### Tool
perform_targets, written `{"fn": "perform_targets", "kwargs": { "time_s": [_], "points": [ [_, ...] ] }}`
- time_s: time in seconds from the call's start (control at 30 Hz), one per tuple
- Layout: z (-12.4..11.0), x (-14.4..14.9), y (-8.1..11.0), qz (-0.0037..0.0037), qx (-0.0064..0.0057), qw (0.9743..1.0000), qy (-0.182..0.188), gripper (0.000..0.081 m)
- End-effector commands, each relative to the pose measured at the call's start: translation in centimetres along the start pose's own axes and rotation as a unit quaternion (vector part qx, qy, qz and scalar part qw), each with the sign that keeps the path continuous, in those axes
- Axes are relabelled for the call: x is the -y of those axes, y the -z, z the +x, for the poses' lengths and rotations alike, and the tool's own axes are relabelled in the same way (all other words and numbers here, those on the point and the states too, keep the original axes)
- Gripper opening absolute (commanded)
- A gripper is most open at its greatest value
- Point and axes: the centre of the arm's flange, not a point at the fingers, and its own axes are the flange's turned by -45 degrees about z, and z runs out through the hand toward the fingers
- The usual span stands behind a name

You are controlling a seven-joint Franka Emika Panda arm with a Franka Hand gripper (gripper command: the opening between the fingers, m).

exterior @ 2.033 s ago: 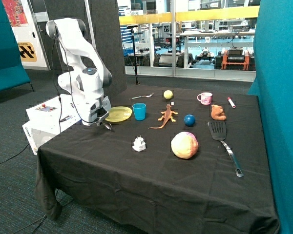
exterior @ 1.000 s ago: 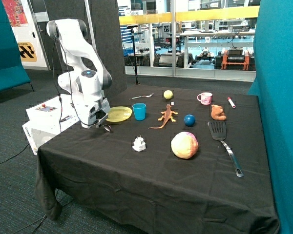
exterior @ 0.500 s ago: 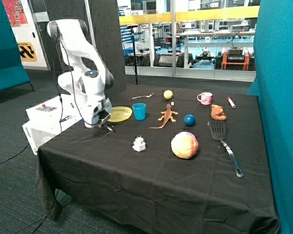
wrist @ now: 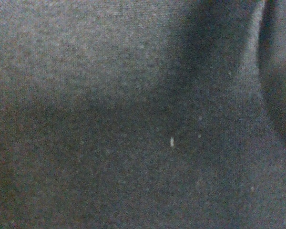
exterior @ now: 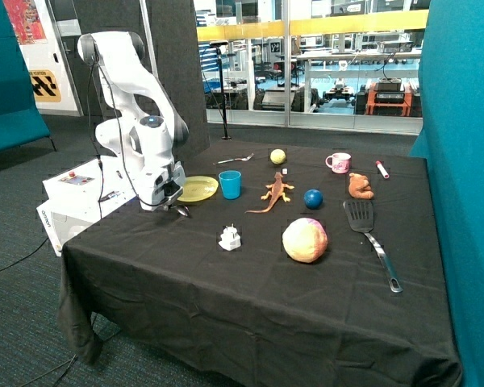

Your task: Set the table

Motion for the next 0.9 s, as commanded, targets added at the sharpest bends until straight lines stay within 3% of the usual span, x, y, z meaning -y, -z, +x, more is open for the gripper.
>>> {"fn": "perform_targets", "kwargs": {
  "time_s": [0.0,0.1,0.23,0.87],
  "points": [
    [-0.19,0.27,0.17,-0.00232,0.0010,1.0000,-0.002,0.0323],
    [-0.11,0.39,0.23,-0.00231,0.0010,1.0000,0.006,0.0413],
    [-0.05,0.41,0.29,-0.00232,0.0010,1.0000,-0.001,0.0437],
    [0.15,0.61,0.59,-0.00231,0.0010,1.0000,0.006,0.0422]
  ]
}}
